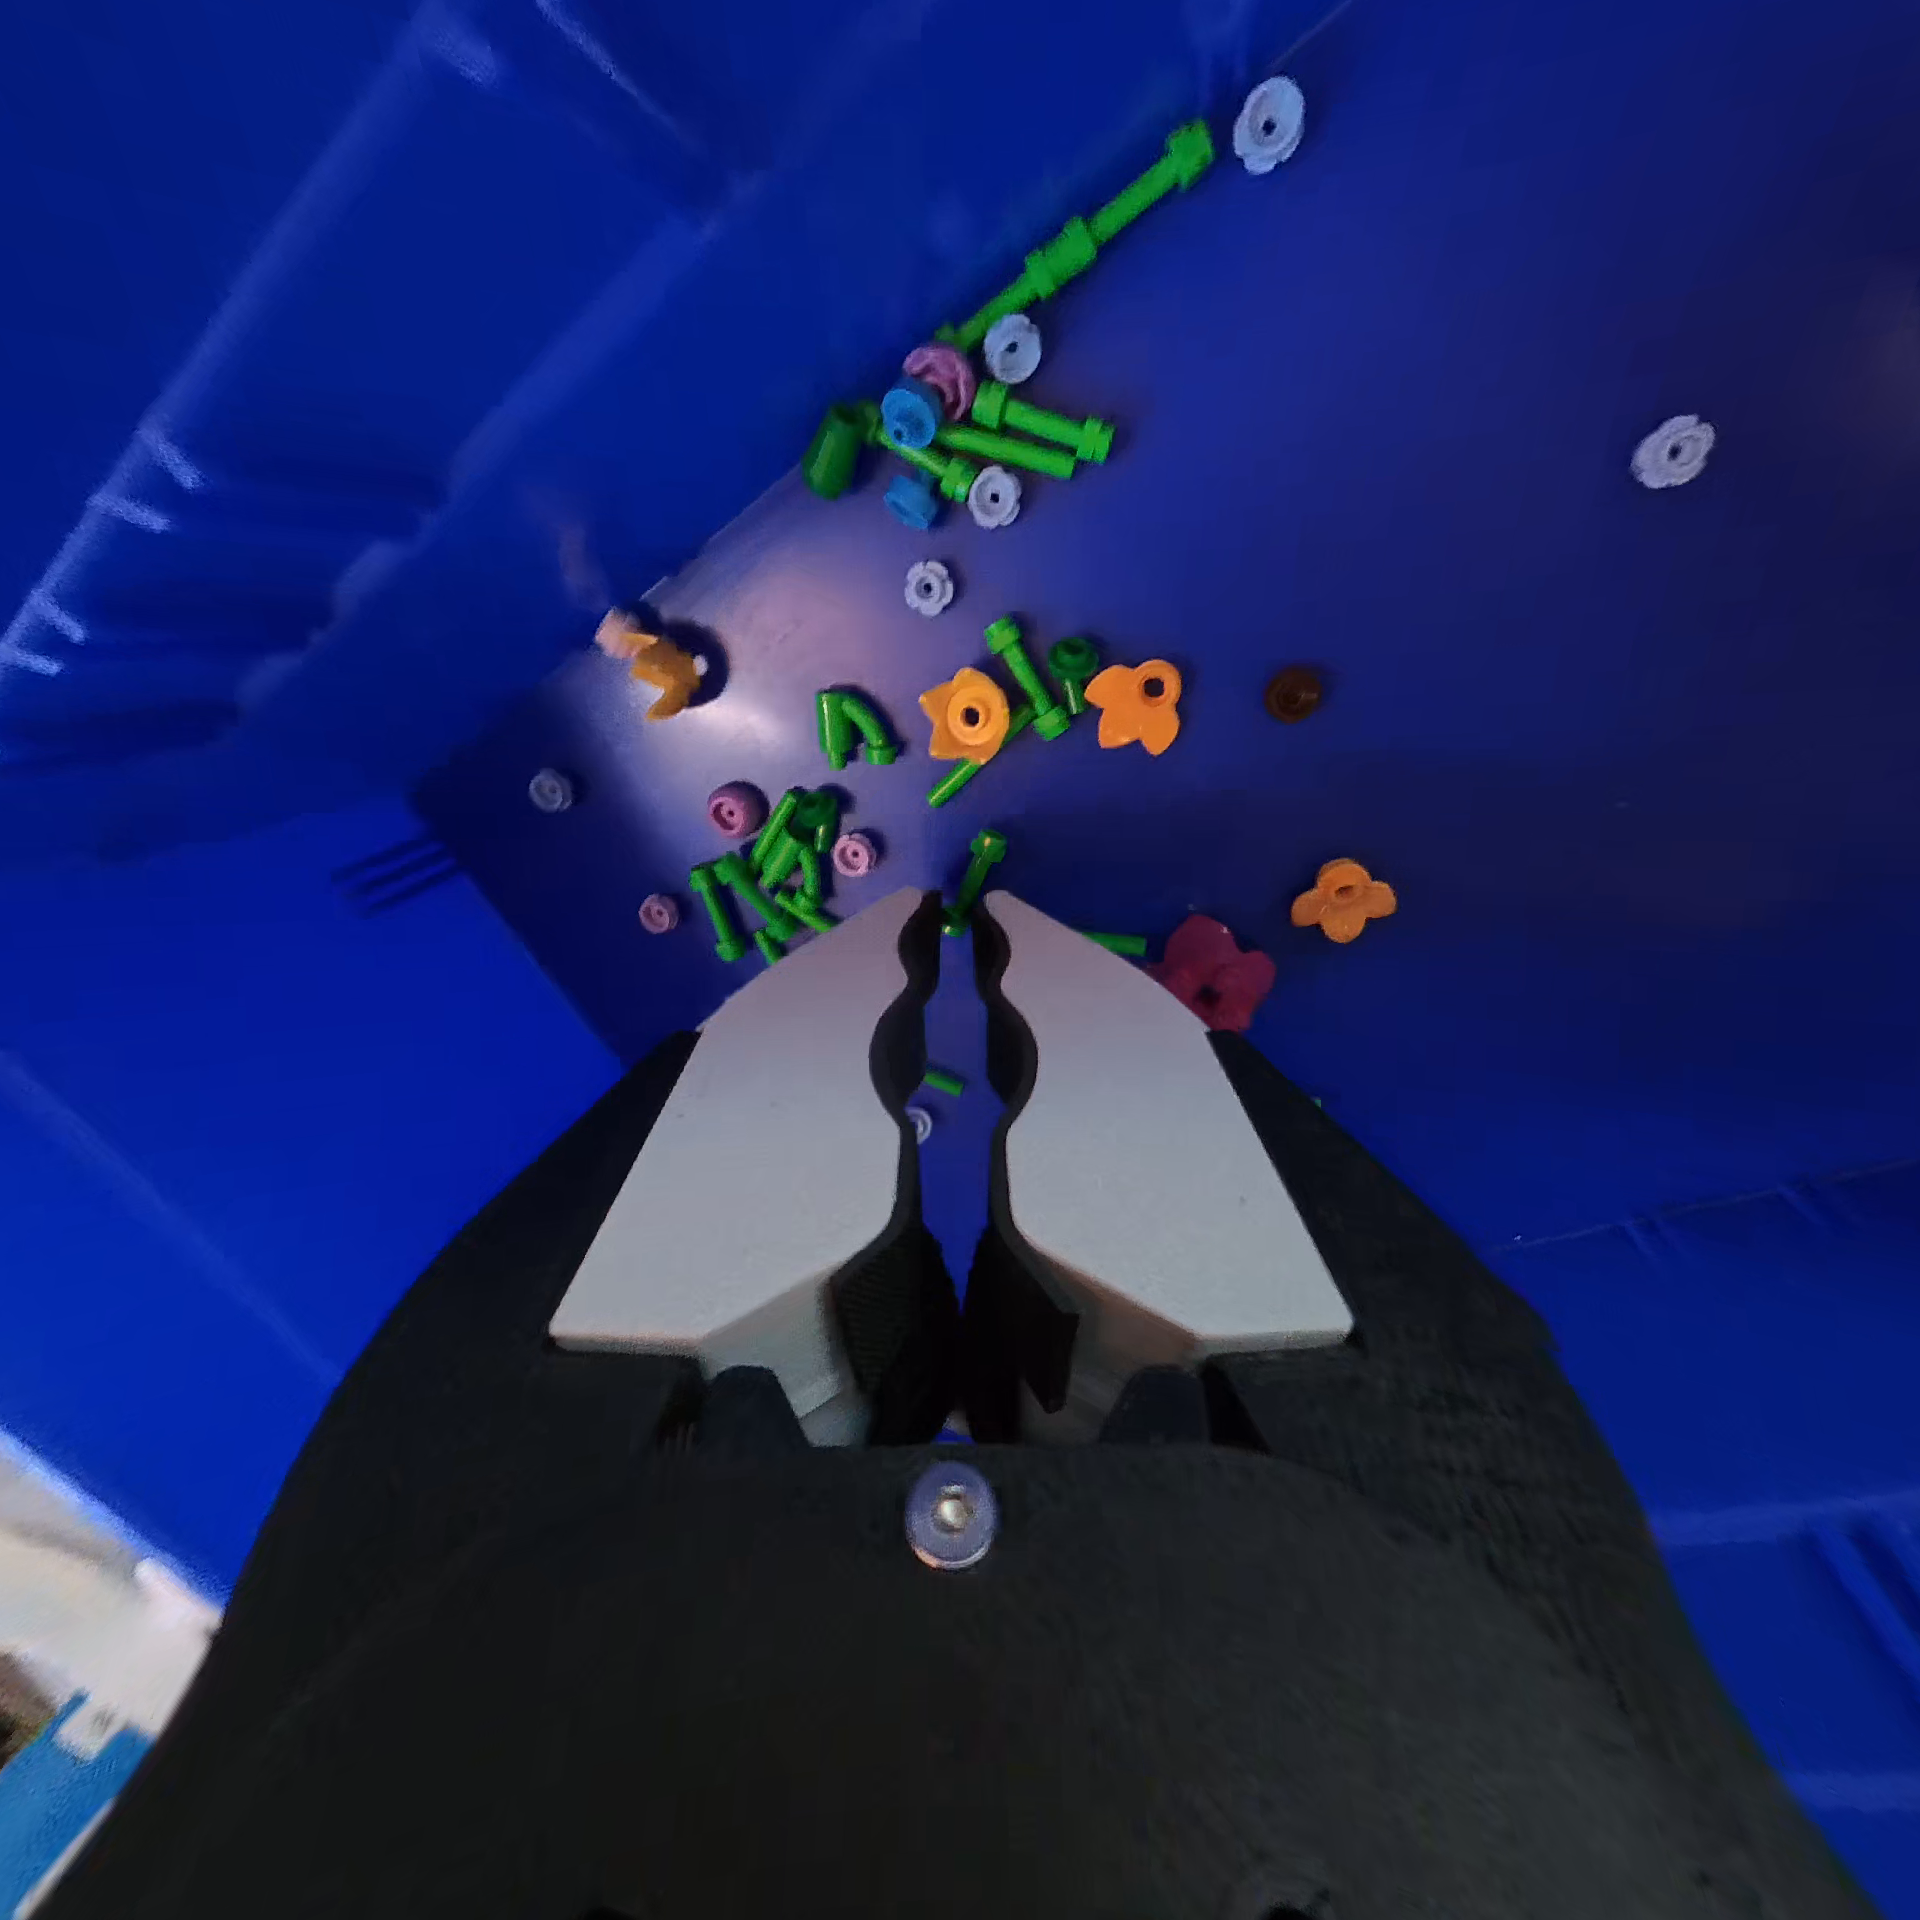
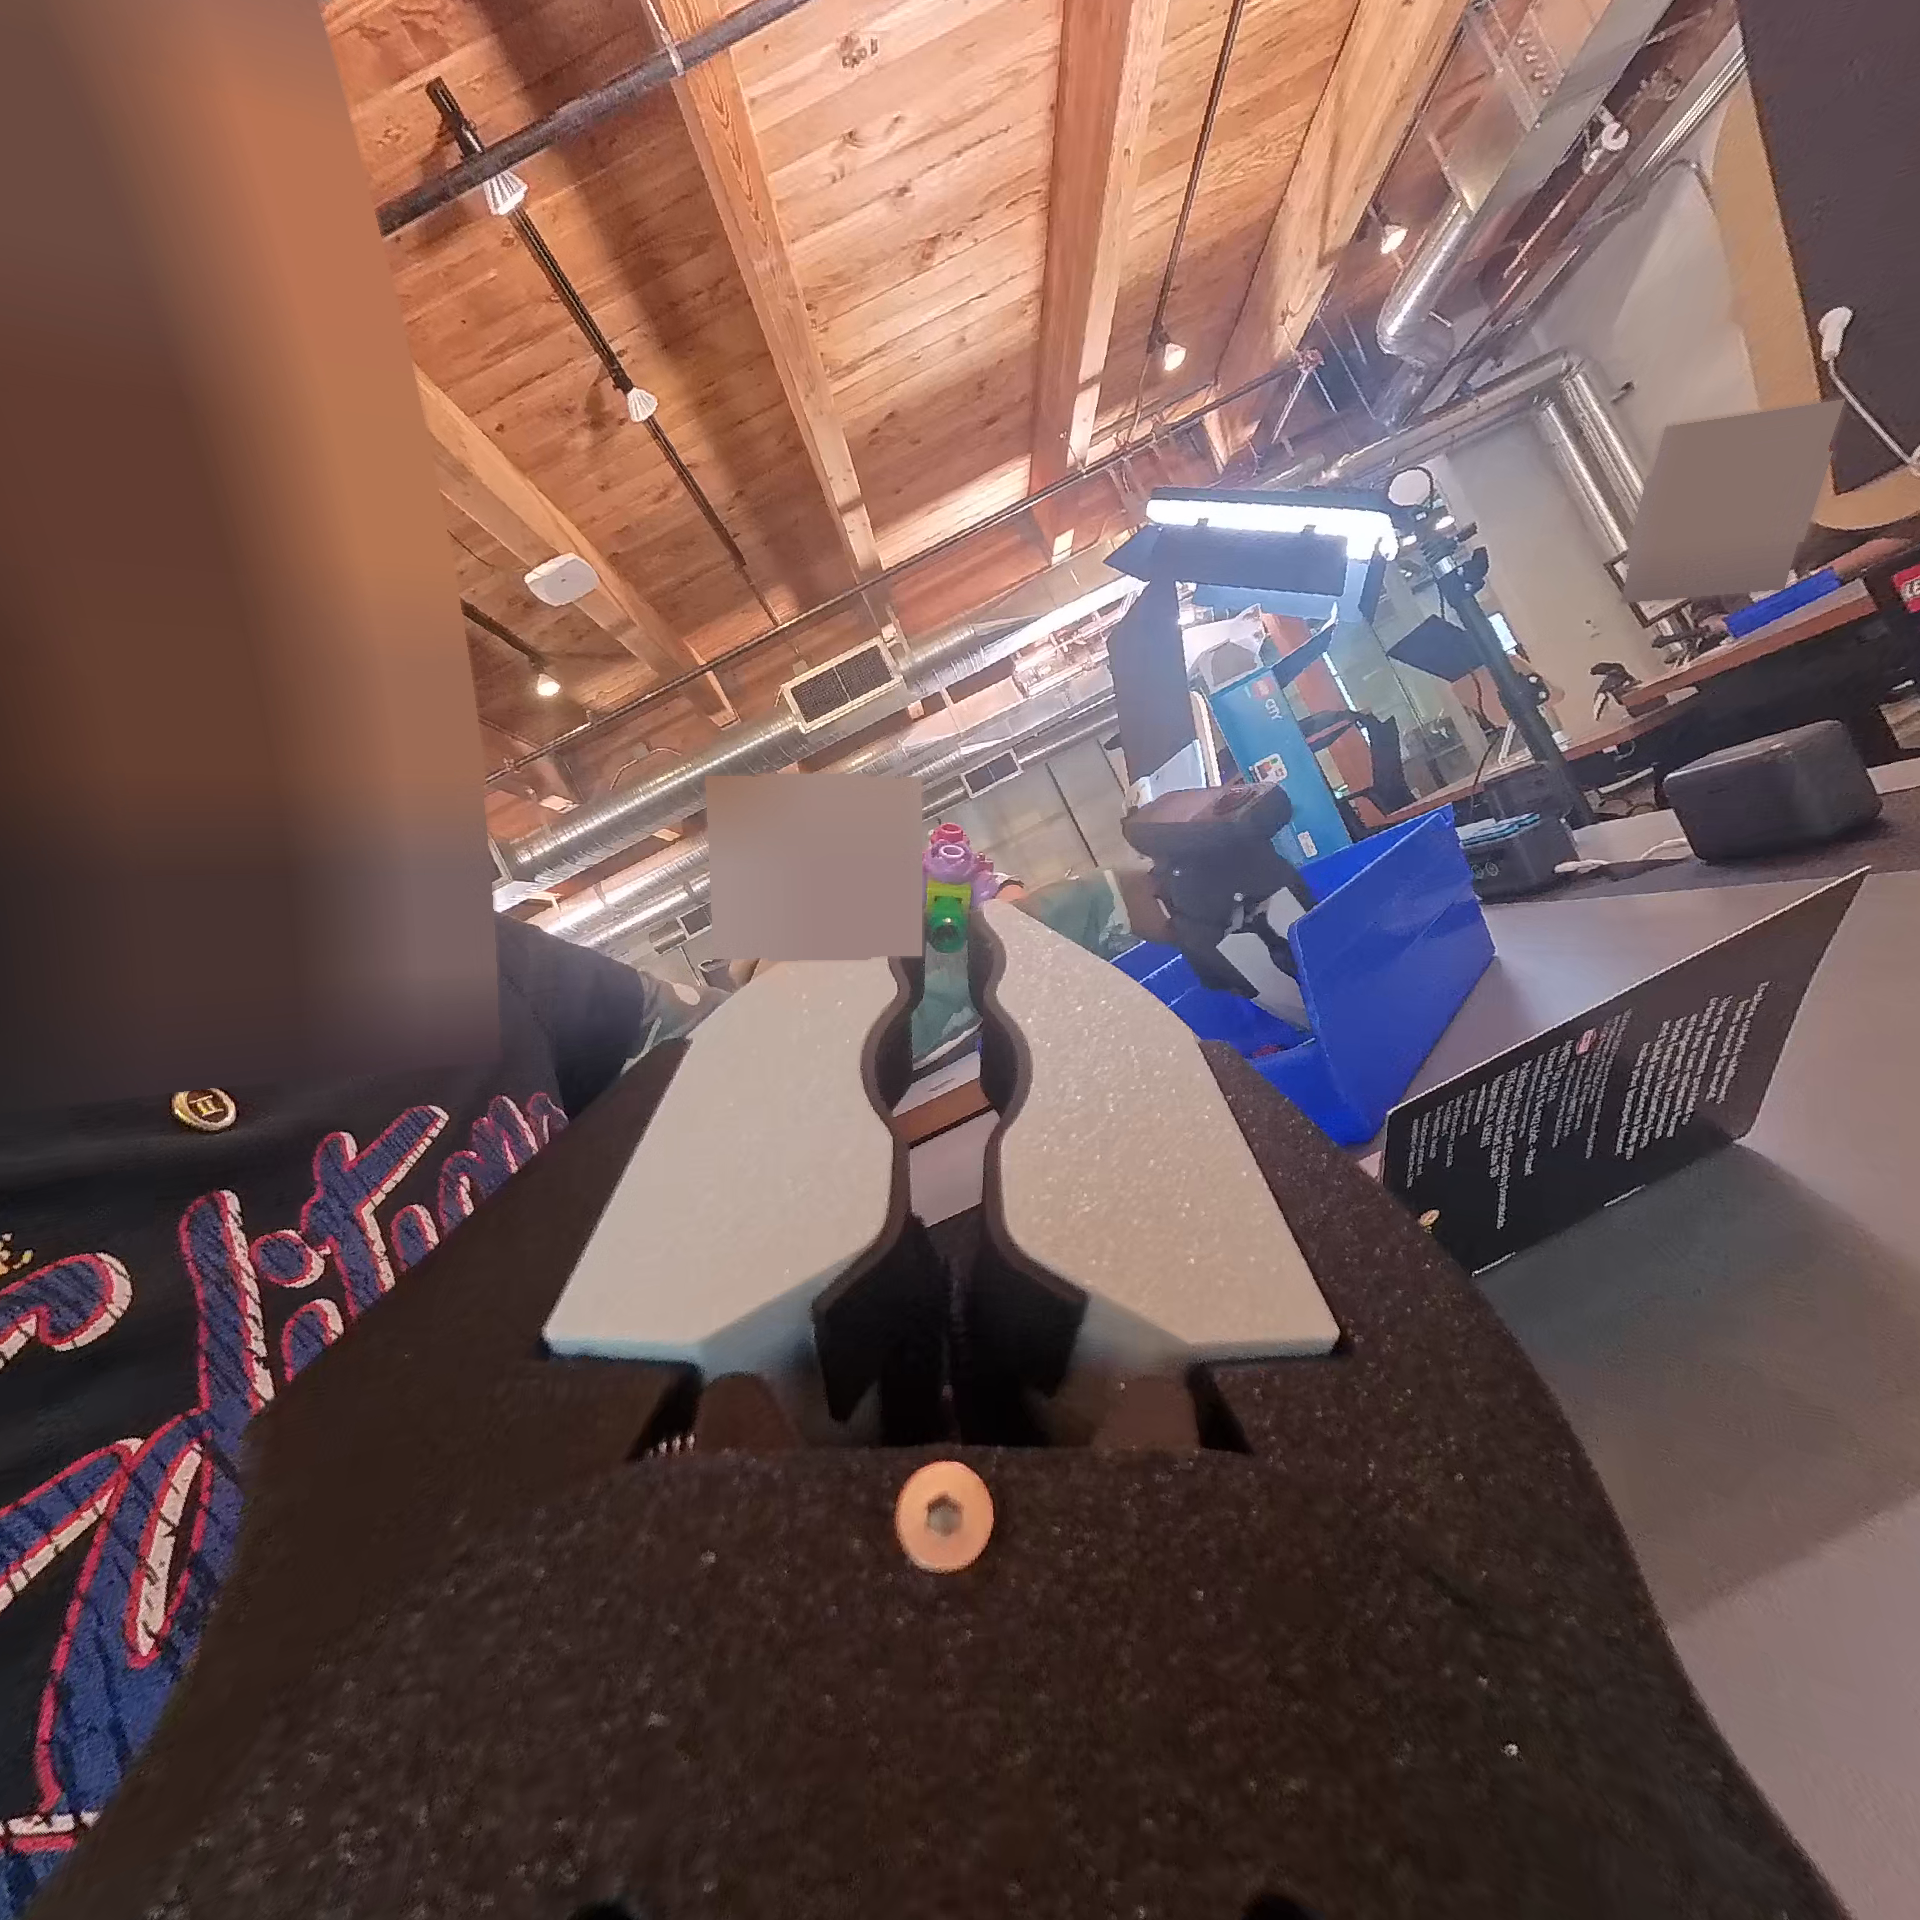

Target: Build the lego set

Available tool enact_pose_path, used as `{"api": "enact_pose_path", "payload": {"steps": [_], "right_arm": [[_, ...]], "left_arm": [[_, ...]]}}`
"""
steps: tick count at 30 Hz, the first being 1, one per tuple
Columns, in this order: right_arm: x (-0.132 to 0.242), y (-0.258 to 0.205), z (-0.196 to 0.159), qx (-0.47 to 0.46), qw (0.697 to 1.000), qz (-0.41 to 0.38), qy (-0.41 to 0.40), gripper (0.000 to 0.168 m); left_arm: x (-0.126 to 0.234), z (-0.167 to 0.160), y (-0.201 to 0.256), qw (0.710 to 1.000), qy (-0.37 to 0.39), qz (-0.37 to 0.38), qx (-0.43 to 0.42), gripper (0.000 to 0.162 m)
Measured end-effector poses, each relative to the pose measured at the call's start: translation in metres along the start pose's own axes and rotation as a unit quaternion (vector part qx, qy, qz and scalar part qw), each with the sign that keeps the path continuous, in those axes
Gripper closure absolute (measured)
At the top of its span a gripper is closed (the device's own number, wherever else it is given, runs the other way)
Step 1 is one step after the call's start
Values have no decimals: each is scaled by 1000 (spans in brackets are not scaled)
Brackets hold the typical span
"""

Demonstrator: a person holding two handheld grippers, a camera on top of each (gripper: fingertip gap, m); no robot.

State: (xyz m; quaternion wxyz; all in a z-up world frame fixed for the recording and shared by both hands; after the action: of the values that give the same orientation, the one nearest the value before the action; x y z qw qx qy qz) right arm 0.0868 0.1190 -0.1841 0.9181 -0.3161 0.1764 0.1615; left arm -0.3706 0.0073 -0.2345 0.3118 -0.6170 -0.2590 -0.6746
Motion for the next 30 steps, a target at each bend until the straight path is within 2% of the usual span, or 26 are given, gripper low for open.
{"api": "enact_pose_path", "payload": {"steps": [3, 7, 10, 13, 17, 22, 26, 30], "right_arm": [[0, 0, -1, 1, 1000, 1, -3, 161], [-1, 0, -1, 1, 1000, 1, -7, 161], [-1, 0, -2, 1, 1000, 0, -8, 161], [-2, 0, -2, 2, 1000, 0, -12, 161], [-2, 0, -2, 6, 1000, -3, -13, 161], [-1, 1, -2, 2, 1000, -6, -11, 161], [0, 1, -2, 2, 1000, -5, -10, 161], [-1, 0, -3, 2, 1000, -3, -13, 161]], "left_arm": [[13, 3, 9, 999, 20, 45, 23, 156], [51, 23, 37, 988, 104, 104, 42, 156], [85, 49, 76, 972, 189, 134, 27, 156], [103, 87, 129, 956, 264, 126, 4, 156], [73, 139, 193, 959, 280, 52, 1, 156], [13, 189, 231, 953, 296, -60, -8, 156], [-14, 206, 245, 961, 263, -84, -18, 156], [-22, 207, 248, 966, 244, -83, -21, 156]]}}
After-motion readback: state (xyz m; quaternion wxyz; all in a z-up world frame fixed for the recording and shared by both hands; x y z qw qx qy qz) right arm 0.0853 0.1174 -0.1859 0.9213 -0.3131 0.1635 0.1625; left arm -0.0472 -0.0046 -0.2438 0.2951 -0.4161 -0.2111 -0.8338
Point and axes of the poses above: each gripper's, where its closed fingertips meet, x back along the fingers, z out of its top, y = z × x across the jaws, the point moved 7 cm from there along x, back along the fingers, and after that the axes turned 10 degrees about -z, right-handed, at the moved point
